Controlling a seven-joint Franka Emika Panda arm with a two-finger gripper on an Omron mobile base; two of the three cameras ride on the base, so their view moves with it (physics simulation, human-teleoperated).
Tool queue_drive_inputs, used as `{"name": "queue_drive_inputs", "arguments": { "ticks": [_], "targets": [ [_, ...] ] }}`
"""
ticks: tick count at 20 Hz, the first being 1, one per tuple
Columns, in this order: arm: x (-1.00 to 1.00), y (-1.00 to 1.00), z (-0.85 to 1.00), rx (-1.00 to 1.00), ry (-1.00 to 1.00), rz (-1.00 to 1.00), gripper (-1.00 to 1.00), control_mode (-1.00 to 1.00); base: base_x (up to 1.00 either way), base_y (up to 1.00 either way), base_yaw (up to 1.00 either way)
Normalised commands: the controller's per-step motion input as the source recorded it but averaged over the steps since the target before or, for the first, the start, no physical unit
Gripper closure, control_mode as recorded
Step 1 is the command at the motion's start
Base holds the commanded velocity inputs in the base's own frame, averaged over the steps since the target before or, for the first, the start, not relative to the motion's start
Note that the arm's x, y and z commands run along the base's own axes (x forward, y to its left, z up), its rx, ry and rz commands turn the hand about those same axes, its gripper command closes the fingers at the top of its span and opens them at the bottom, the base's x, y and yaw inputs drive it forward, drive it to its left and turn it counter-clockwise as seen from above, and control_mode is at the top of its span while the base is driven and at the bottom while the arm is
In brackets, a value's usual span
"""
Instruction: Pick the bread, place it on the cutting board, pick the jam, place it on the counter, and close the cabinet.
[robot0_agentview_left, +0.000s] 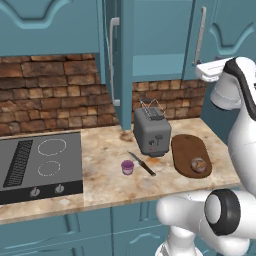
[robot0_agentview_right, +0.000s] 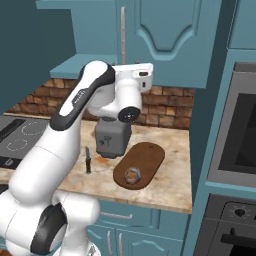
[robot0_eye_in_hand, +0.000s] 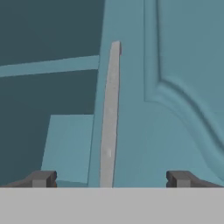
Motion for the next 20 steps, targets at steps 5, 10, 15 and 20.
{"name": "queue_drive_inputs", "arguments": {
  "ticks": [5,10,15,20],
  "targets": [
    [-0.25,0.04,0.28,0.00,0.00,-0.07,-1.00,-1.00,0.00,0.00,0.00],
    [-0.30,0.02,0.26,0.00,0.00,-0.06,-1.00,-1.00,0.00,0.00,0.00],
    [-0.33,0.03,0.16,-0.01,0.00,-0.06,-1.00,-1.00,0.00,0.00,0.00],
    [-0.34,0.03,0.17,0.00,0.00,-0.06,-1.00,-1.00,0.00,0.00,0.00]
  ]
}}
